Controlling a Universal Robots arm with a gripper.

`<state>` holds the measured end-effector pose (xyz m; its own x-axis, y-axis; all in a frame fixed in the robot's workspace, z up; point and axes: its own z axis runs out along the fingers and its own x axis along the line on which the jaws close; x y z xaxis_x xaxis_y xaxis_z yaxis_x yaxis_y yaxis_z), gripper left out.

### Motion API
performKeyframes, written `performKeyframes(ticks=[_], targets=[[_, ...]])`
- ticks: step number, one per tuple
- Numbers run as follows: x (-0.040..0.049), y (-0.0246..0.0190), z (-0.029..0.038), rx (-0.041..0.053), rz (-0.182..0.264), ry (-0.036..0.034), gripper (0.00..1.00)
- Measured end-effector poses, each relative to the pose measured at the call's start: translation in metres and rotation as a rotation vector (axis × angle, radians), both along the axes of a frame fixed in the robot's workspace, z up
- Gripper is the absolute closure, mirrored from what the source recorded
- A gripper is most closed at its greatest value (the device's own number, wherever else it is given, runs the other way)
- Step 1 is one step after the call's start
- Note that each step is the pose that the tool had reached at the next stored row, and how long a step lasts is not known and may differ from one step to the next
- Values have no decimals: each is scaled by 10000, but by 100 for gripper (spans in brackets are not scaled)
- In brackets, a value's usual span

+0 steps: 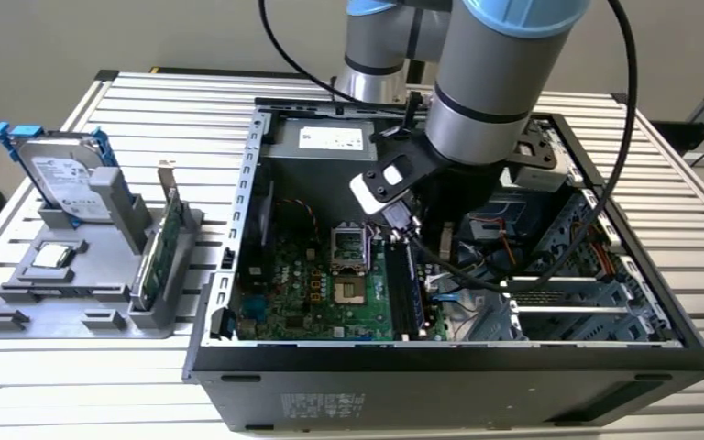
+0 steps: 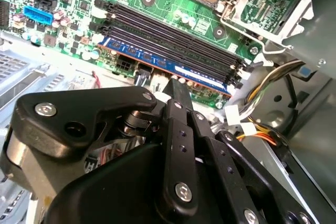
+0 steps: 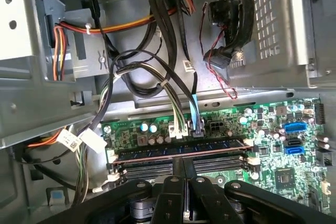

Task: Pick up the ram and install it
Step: 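Press down the ram until it locks into place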

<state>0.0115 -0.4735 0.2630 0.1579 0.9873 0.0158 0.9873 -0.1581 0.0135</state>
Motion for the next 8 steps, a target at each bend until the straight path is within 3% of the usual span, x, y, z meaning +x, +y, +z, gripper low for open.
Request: performKeyframes(ticks=[8], targets=[[0, 0, 113, 0, 1, 0, 100]])
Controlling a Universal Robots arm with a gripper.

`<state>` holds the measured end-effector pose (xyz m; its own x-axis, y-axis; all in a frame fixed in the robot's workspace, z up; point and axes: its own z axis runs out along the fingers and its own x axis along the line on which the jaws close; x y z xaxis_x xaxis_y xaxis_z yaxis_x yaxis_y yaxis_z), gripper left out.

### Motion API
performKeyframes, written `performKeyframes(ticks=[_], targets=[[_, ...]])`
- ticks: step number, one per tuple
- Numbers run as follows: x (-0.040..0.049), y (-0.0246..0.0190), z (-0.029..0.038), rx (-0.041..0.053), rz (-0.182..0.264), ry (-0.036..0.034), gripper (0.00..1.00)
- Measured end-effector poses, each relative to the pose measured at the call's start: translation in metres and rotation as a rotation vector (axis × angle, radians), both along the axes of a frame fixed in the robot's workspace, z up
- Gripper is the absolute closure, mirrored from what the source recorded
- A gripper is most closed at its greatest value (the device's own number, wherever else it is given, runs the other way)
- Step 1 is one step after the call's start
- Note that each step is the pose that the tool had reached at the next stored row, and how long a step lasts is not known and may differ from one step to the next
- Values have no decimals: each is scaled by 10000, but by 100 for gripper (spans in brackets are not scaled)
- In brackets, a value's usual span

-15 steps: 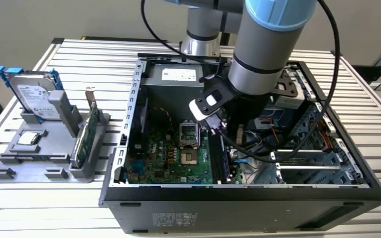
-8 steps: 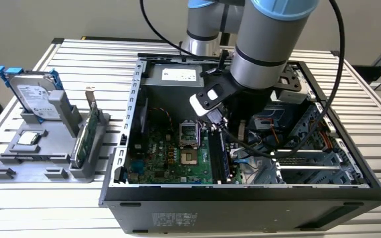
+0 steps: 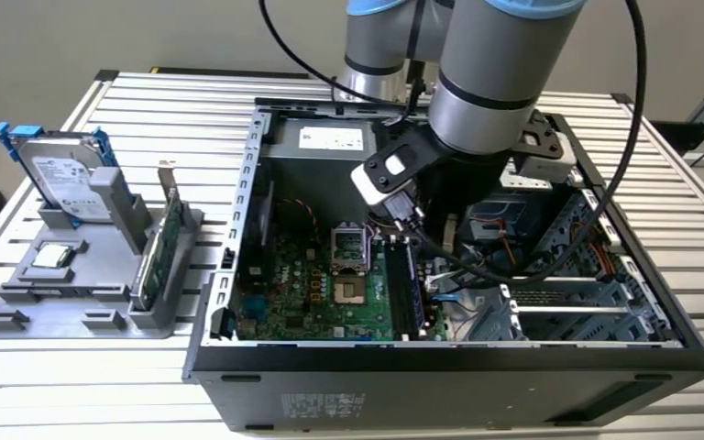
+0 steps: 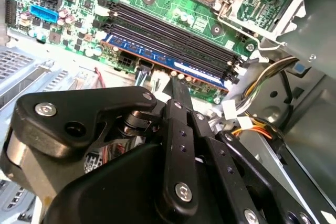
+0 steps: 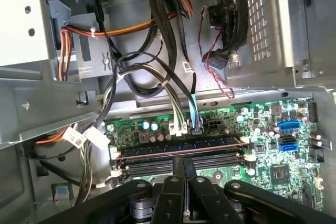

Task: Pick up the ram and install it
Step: 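Press down the ram until it locks into place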

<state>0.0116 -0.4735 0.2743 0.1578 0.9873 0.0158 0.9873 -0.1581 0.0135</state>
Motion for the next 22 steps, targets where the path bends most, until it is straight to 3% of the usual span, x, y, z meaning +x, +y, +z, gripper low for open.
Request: performKeyframes(ticks=[6, 22], targets=[[0, 0, 58, 1, 0, 0, 100], [0, 0, 98, 1, 0, 0, 100]])
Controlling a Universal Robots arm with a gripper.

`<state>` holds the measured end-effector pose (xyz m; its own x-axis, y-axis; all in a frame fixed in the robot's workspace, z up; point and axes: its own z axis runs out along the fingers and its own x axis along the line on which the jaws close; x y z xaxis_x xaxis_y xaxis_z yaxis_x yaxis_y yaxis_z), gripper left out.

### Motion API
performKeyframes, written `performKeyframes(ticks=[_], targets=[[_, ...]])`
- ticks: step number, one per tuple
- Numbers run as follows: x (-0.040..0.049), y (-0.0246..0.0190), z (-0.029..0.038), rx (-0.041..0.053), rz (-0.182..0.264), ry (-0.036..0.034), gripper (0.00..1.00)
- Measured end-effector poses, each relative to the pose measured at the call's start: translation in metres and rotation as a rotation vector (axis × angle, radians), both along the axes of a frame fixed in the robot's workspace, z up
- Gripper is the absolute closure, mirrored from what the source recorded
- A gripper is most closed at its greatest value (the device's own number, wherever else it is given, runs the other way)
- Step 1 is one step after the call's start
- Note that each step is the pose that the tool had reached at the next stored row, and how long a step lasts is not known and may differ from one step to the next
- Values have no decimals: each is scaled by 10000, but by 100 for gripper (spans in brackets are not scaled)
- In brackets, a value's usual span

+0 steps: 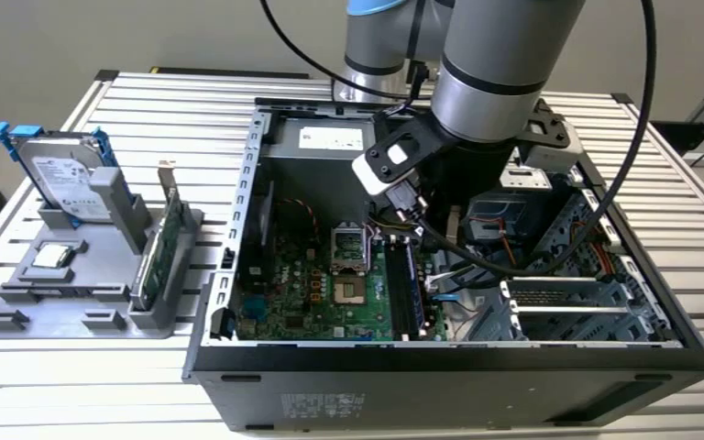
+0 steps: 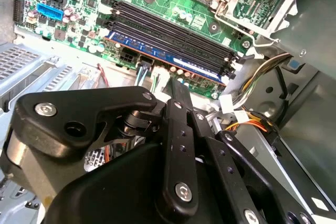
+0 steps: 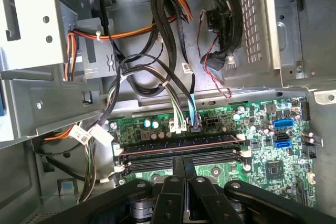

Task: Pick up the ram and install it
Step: 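Press down the ram until it locks into place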

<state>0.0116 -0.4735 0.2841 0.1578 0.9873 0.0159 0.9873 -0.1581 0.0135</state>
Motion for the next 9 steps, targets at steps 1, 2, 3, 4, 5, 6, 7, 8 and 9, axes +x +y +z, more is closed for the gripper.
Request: performKeyframes(ticks=[1, 2, 3, 4, 5, 6, 7, 8, 9], targets=[[0, 0, 2, 0, 0, 0, 100], [0, 0, 4, 0, 0, 0, 100], [0, 0, 4, 2, 0, 0, 100], [0, 0, 6, 1, 0, 0, 100], [0, 0, 7, 1, 0, 0, 100], [0, 0, 13, 1, 0, 0, 100], [0, 0, 15, 0, -1, 0, 100], [0, 0, 16, 0, 0, 0, 100], [0, 0, 17, 0, 0, 0, 100]])
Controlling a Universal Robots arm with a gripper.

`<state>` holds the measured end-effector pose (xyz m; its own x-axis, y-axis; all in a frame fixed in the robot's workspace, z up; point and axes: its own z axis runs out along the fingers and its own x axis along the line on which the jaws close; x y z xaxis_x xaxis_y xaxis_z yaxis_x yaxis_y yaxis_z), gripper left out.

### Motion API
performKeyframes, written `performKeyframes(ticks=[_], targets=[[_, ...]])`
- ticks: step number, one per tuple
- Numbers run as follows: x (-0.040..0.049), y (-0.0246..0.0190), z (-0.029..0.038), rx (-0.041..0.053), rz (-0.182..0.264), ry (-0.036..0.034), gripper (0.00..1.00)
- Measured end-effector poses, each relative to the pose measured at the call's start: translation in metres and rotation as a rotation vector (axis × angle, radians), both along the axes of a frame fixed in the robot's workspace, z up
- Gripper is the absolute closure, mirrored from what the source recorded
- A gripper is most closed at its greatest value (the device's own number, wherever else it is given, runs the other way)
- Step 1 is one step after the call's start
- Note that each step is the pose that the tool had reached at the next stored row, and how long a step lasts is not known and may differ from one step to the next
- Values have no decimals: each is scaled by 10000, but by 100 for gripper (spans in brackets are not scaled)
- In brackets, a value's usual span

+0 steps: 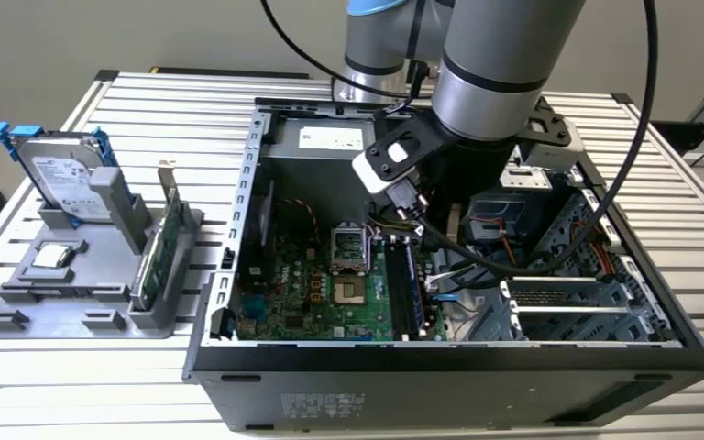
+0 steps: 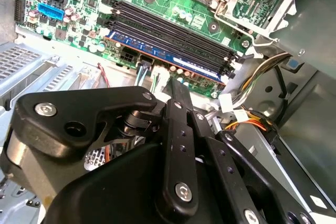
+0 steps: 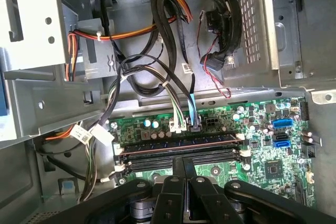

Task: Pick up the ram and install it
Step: 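Press down the ram until it locks into place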

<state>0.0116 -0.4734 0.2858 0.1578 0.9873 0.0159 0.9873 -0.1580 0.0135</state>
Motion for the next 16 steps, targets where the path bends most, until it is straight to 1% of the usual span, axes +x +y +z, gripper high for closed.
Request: performKeyframes(ticks=[13, 15, 16], targets=[[0, 0, 20, 0, 0, 0, 100], [0, 0, 87, 0, -1, 0, 100], [0, 0, 89, 0, 0, 0, 100]])
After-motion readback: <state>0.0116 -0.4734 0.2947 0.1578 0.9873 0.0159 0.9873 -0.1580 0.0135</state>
